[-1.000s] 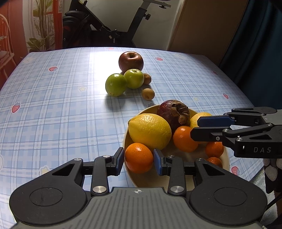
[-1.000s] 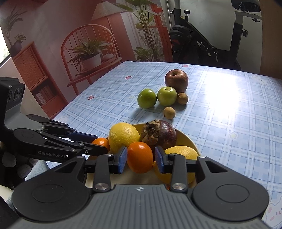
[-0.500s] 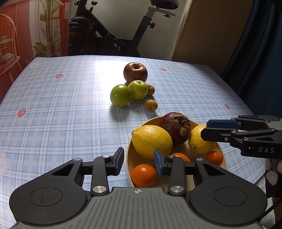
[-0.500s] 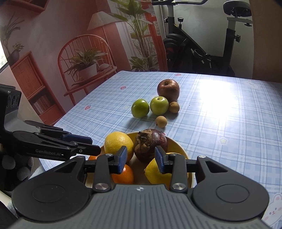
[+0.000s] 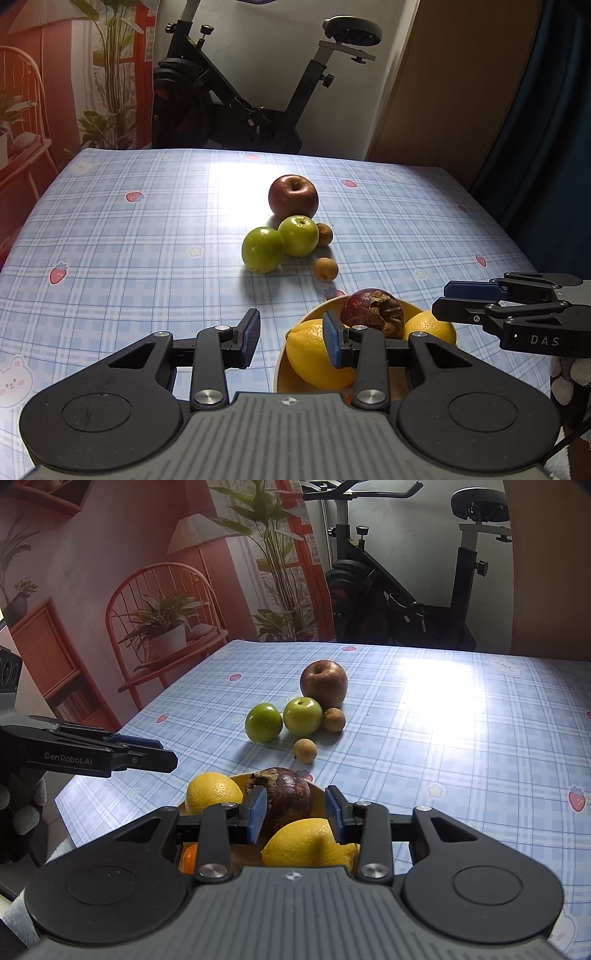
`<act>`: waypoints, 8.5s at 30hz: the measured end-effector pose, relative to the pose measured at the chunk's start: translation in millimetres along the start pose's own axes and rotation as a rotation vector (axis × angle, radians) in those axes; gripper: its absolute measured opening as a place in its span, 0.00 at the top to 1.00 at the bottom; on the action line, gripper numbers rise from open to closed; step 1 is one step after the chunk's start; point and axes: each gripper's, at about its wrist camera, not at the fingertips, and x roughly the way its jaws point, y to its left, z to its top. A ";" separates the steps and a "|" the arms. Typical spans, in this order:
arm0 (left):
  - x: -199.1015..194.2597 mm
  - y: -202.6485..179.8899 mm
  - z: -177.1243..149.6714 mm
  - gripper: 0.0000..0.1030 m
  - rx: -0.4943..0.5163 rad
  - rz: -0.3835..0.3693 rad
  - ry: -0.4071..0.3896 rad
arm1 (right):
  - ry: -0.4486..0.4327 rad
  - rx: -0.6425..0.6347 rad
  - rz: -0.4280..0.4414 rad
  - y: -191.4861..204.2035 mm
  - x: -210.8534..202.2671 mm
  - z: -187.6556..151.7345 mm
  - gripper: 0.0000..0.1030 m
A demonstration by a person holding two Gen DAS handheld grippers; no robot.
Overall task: Organize fruits
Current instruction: 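Move the open right tool to a small brown fruit beside the green apples, then close the right tool fingers on the small brown fruit and lift it, then carry the brown fruit with the right tool onto the plate and release, then move the right tool to a green apple while the left tool approaches the other green apple, then close both tools on their green apples and lift them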
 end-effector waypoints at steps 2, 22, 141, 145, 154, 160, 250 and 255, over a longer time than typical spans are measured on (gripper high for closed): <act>4.0 -1.9 5.7 0.62 0.006 0.002 0.006 | -0.002 -0.006 -0.005 -3.3 0.8 2.9 0.63; 113.1 -27.9 60.0 0.62 -0.049 -0.022 0.179 | -0.005 -0.008 -0.044 -65.1 30.6 26.8 0.63; 3.9 -5.1 -41.9 0.72 -0.212 -0.062 0.045 | -0.042 -0.063 0.068 12.2 7.5 -14.8 0.72; 5.7 -9.7 -43.7 0.72 -0.182 -0.051 0.046 | -0.050 -0.041 0.078 14.4 7.7 -18.8 0.72; 6.3 -5.7 -46.3 0.72 -0.185 -0.043 0.046 | -0.042 -0.053 0.095 21.5 10.7 -21.9 0.72; 7.7 -2.9 -48.0 0.72 -0.195 -0.039 0.045 | -0.037 -0.062 0.089 22.0 12.3 -23.8 0.72; 67.9 69.2 52.6 0.66 -0.186 0.037 -0.003 | 0.175 -0.227 0.091 -35.4 170.5 67.4 0.52; 72.5 68.9 52.8 0.66 -0.184 0.025 0.008 | 0.174 -0.248 0.102 -33.9 173.8 66.7 0.51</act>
